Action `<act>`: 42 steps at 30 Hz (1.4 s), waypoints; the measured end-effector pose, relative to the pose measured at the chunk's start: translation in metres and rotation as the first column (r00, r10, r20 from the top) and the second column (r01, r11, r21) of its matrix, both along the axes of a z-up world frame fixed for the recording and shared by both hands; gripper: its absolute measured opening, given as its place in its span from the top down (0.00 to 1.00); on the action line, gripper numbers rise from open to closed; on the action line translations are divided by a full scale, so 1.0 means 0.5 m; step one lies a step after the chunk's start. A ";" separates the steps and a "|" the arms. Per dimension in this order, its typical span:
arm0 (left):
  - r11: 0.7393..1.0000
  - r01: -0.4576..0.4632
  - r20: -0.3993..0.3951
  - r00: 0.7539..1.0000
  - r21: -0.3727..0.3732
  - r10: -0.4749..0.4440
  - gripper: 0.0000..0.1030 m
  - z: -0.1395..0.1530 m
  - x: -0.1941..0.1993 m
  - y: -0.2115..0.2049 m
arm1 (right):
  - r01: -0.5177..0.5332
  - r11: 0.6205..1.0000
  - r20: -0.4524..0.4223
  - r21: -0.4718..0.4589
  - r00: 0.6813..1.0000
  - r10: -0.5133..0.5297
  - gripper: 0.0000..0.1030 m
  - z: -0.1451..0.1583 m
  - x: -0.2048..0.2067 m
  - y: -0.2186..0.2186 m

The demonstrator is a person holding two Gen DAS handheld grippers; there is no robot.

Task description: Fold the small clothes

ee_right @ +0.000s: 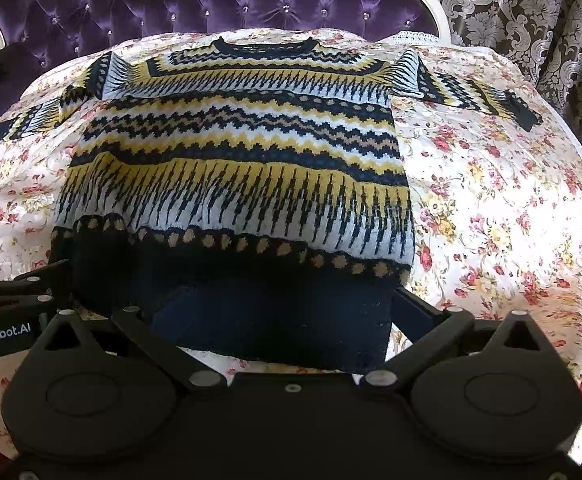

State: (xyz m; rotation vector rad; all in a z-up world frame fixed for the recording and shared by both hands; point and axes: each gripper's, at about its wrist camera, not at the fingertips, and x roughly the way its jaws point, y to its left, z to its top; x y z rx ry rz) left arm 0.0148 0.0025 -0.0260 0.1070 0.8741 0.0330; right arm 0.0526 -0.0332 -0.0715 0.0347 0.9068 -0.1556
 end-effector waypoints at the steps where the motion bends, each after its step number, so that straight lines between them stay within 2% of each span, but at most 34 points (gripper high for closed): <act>1: 1.000 -0.001 -0.001 1.000 0.001 0.001 0.06 0.001 0.000 -0.001 | -0.001 1.000 0.001 0.003 1.000 0.001 0.01 0.001 0.000 -0.001; 20: 1.000 -0.010 -0.051 0.999 -0.008 0.010 0.05 -0.004 0.013 0.005 | -0.020 1.000 -0.010 0.018 1.000 0.020 0.01 0.000 0.009 -0.001; 30: 1.000 -0.022 -0.087 0.996 -0.016 0.020 0.05 -0.011 0.032 0.011 | -0.032 0.998 -0.033 0.046 0.999 0.033 0.01 -0.009 0.024 -0.006; 42: 1.000 -0.027 -0.088 0.996 0.004 0.027 0.06 0.000 0.072 0.018 | -0.053 0.994 -0.050 0.099 0.997 0.058 0.01 -0.006 0.060 -0.032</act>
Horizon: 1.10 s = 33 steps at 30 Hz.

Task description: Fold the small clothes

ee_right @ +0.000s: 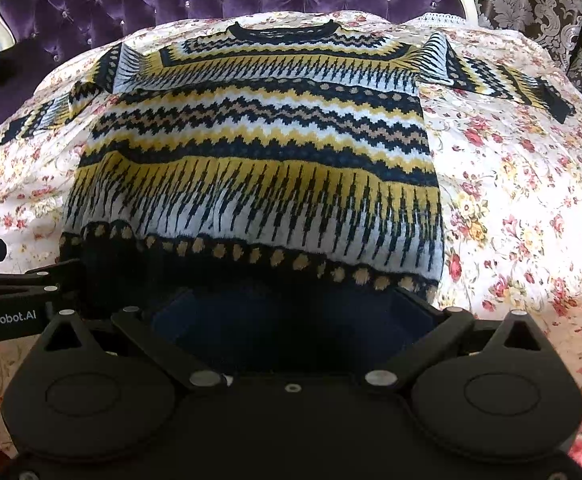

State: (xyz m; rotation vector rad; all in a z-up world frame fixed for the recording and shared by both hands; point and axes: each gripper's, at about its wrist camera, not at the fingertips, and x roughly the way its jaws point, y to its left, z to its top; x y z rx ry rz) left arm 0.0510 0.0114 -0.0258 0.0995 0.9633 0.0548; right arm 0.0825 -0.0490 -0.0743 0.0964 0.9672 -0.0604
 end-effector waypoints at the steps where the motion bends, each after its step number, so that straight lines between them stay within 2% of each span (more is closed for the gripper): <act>1: 1.000 0.002 0.001 1.000 0.004 -0.002 0.06 0.002 0.005 0.000 | -0.002 1.000 -0.002 0.012 1.000 0.002 0.01 0.003 0.004 -0.005; 5: 1.000 0.025 -0.002 1.000 -0.008 -0.025 0.06 0.016 0.030 0.004 | -0.012 0.997 -0.017 0.074 1.000 0.013 0.01 0.016 0.025 -0.032; 12: 0.991 0.078 0.002 0.997 -0.107 -0.078 0.06 0.061 0.096 0.016 | -0.047 0.987 -0.030 0.154 0.998 0.053 0.01 0.068 0.081 -0.099; 15: 0.987 0.094 0.035 0.995 -0.128 -0.090 0.06 0.089 0.132 0.018 | -0.054 0.977 -0.007 0.206 0.998 0.057 0.01 0.091 0.108 -0.144; 18: 0.982 0.081 0.099 0.993 -0.168 -0.065 0.06 0.109 0.173 0.026 | -0.048 0.970 0.026 0.239 0.999 0.043 0.01 0.111 0.141 -0.197; 23: 0.983 0.047 0.163 0.986 -0.178 -0.018 0.06 0.106 0.251 0.024 | -0.014 0.987 0.093 0.160 0.996 -0.001 0.00 0.120 0.204 -0.288; 25: 0.986 0.051 0.169 0.985 -0.159 -0.024 0.06 0.093 0.282 0.014 | 0.011 0.987 0.114 0.161 0.993 -0.030 0.01 0.109 0.227 -0.337; 28: 0.990 0.064 0.180 0.983 -0.123 -0.042 0.06 0.067 0.319 -0.007 | 0.126 0.979 0.106 0.160 0.984 -0.144 0.01 0.085 0.260 -0.423; 33: 0.993 0.074 0.177 0.983 -0.093 -0.057 0.06 0.016 0.368 -0.040 | 0.300 0.953 0.126 0.037 0.945 -0.302 0.02 0.047 0.308 -0.564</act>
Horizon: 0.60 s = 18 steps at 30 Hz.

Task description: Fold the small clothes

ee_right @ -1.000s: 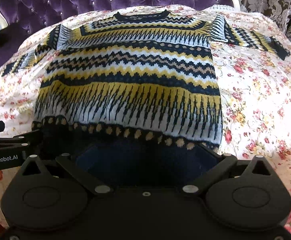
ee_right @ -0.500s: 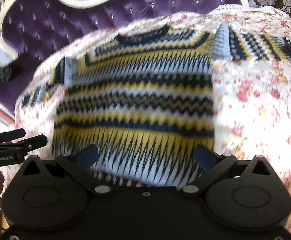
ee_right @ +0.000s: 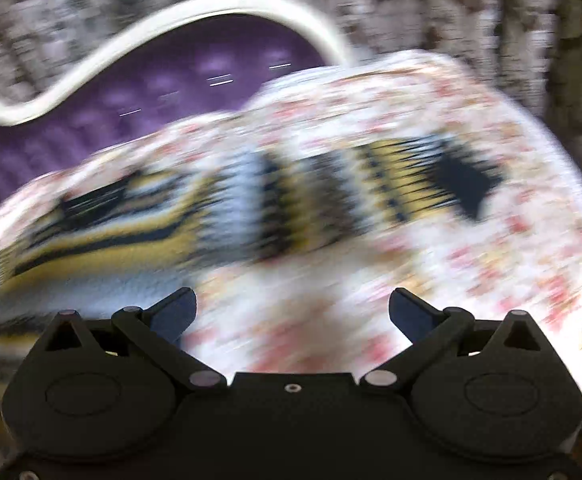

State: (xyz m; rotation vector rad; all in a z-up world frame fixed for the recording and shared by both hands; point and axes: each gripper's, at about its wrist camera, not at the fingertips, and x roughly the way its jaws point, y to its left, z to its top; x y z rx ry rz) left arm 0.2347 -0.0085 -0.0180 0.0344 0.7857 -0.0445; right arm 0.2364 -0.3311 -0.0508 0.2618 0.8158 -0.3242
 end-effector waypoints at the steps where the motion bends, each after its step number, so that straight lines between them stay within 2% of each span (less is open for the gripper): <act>1: 1.000 0.003 -0.005 1.000 0.003 -0.003 0.06 -0.010 0.007 -0.004 | 0.031 0.999 0.007 -0.028 1.000 -0.030 0.03 -0.006 0.007 -0.029; 6: 1.000 0.007 -0.046 0.999 0.000 -0.007 0.06 -0.061 0.040 -0.013 | 0.142 0.982 0.049 -0.126 0.989 -0.136 0.18 -0.029 0.036 -0.134; 8: 1.000 -0.004 -0.069 0.998 -0.018 0.003 0.06 -0.080 0.052 -0.011 | 0.155 0.974 0.056 -0.165 0.987 -0.148 0.23 -0.035 0.050 -0.161; 12: 0.999 -0.025 -0.127 0.992 -0.043 0.019 0.06 -0.118 0.069 -0.002 | 0.134 0.972 0.093 -0.192 0.989 -0.118 0.23 -0.051 0.070 -0.181; 14: 0.999 -0.016 -0.139 0.990 -0.027 0.013 0.06 -0.131 0.072 -0.003 | 0.117 0.974 0.112 -0.192 0.989 -0.097 0.23 -0.057 0.083 -0.184; 18: 1.000 -0.002 -0.118 0.993 0.001 0.002 0.05 -0.142 0.065 -0.008 | 0.111 0.969 0.075 -0.221 0.992 -0.097 0.23 -0.079 0.114 -0.190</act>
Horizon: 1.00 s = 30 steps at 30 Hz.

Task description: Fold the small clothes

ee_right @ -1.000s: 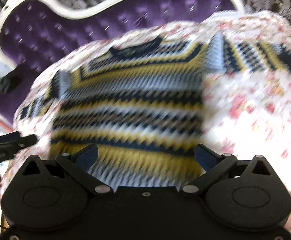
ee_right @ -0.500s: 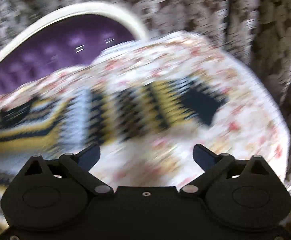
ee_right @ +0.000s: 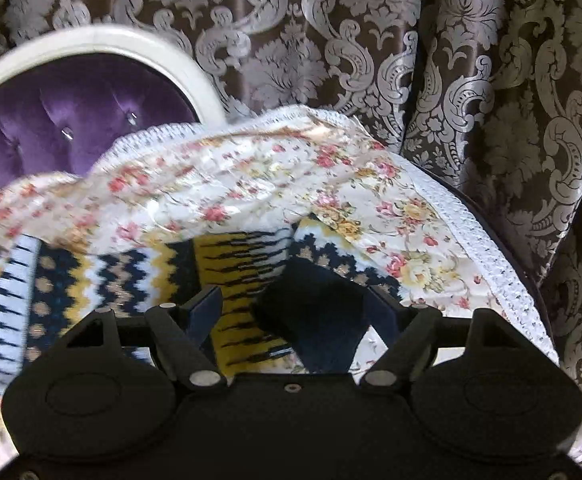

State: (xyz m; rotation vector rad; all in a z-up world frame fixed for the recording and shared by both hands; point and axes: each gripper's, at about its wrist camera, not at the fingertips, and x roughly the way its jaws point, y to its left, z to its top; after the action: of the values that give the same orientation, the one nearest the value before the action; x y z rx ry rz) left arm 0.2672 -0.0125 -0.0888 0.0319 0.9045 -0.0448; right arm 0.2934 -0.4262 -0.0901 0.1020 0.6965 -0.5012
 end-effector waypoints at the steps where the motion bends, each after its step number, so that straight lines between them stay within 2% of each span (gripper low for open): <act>1: 1.000 -0.001 0.003 1.000 -0.002 0.001 0.04 -0.001 -0.001 0.000 | 0.009 1.000 -0.029 -0.008 1.000 -0.009 0.24 -0.007 0.009 -0.003; 2: 1.000 -0.004 0.004 1.000 -0.004 0.004 0.04 -0.002 -0.001 0.000 | 0.018 1.000 -0.054 -0.017 0.998 -0.019 0.30 -0.014 0.016 -0.007; 3: 1.000 -0.007 0.004 1.000 -0.006 0.007 0.03 -0.003 -0.002 0.000 | 0.025 1.000 -0.076 -0.017 0.997 -0.027 0.43 -0.019 0.021 -0.012; 4: 1.000 -0.011 0.002 1.000 -0.008 0.011 0.02 -0.003 -0.002 0.000 | 0.034 0.999 -0.088 0.000 0.996 -0.034 0.49 -0.024 0.023 -0.019; 6: 1.000 -0.015 -0.007 1.000 -0.010 0.015 0.01 -0.005 0.004 -0.002 | 0.067 0.996 -0.080 0.061 0.995 -0.062 0.80 -0.022 0.019 -0.038; 8: 1.000 -0.022 -0.007 1.000 -0.010 0.021 0.01 -0.006 0.004 -0.003 | 0.087 0.991 -0.069 0.101 0.994 -0.080 0.89 -0.006 0.012 -0.051; 11: 1.000 -0.003 0.003 1.000 0.009 0.003 0.01 -0.008 0.005 -0.007 | 0.085 0.988 -0.057 0.132 0.995 -0.078 0.90 0.037 -0.001 -0.052; 15: 1.000 -0.005 0.001 1.000 -0.003 0.005 0.03 0.004 0.005 0.004 | 0.038 0.967 0.000 0.254 0.999 -0.039 0.90 0.122 -0.018 -0.036; 20: 1.000 -0.013 0.060 0.998 0.009 0.012 0.03 0.045 -0.020 0.027 | -0.113 0.919 0.078 0.378 0.993 0.090 0.90 0.244 -0.012 0.042; 23: 1.000 -0.021 0.092 0.996 0.007 0.020 0.03 0.071 -0.037 0.049 | -0.226 0.869 0.132 0.440 0.974 0.186 0.90 0.310 -0.003 0.119; 26: 0.999 -0.035 0.108 0.994 0.001 0.035 0.03 0.086 -0.053 0.079 | -0.347 0.806 0.175 0.480 0.938 0.300 0.90 0.362 0.017 0.219; 30: 0.998 -0.062 0.120 0.991 0.006 0.061 0.03 0.095 -0.076 0.122 | -0.470 0.697 0.223 0.541 0.880 0.420 0.90 0.387 0.054 0.345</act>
State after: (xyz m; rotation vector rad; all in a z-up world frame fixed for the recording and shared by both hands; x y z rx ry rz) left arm 0.2291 0.0483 -0.0411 0.0154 0.7851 0.0187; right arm 0.3206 -0.2535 0.1033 0.5197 0.7453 0.2097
